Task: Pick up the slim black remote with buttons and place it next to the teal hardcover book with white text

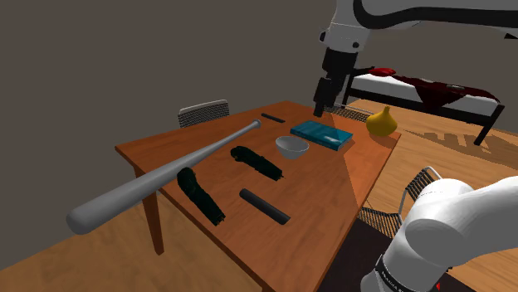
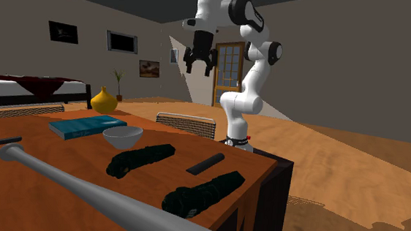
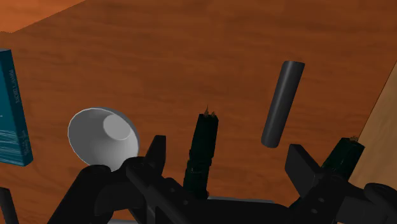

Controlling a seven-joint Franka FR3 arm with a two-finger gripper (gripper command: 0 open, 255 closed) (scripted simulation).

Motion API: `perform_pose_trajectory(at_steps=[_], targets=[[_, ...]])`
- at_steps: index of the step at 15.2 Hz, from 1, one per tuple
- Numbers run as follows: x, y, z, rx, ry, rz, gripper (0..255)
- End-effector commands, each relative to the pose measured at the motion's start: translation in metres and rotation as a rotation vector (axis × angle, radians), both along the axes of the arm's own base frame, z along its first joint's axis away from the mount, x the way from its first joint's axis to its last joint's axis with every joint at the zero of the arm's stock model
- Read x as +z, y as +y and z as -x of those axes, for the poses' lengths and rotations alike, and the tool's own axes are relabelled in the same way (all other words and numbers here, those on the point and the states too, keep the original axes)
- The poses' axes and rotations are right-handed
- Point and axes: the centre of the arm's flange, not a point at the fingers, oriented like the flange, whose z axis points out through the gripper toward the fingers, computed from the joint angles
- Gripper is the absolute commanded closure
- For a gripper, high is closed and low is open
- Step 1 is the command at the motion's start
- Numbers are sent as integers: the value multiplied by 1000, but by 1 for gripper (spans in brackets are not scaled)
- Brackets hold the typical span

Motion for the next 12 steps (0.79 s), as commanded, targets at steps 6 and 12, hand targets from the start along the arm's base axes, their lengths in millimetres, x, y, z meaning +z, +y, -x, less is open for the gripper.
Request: perform_pose_trajectory(at_steps=[6,12], targets=[[-60,21,-13,-32,25,-33,0],[-131,47,-28,-70,54,-73,0]])
